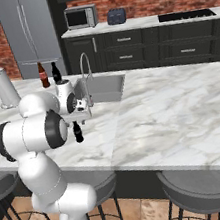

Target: Place the large bottle from the dining counter next to the other large bottle outside the sink, and place the small bottle from the dining counter next to the other small bottle inside the sink.

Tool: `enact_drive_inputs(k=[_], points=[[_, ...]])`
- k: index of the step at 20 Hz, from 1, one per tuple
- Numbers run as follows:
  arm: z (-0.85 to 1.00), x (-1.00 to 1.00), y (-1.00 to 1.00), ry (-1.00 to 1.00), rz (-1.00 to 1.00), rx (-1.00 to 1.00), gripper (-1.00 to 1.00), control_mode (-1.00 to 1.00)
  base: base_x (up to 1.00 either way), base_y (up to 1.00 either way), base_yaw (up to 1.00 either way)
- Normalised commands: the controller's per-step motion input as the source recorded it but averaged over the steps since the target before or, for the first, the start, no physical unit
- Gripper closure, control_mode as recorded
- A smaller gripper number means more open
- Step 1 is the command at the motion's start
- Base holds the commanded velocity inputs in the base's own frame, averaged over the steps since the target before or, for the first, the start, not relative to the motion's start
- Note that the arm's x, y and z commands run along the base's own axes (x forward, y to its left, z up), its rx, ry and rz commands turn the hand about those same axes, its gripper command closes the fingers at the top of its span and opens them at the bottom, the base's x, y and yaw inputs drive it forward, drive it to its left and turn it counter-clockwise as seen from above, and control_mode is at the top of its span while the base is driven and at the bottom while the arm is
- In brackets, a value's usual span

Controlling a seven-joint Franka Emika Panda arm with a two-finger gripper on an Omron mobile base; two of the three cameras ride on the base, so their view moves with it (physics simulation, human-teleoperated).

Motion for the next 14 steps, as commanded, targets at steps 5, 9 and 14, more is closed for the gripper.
enact_drive_inputs(k=[5,9,14], points=[[0.0,0.0,0.0,0.0,0.0,0.0,1.0,-1.0,0.0,0.0,0.0],[0.0,0.0,0.0,0.0,0.0,0.0,1.0,-1.0,0.0,0.0,0.0],[0.01,0.0,0.0,0.0,0.0,0.0,1.0,-1.0,0.0,0.0,0.0]])
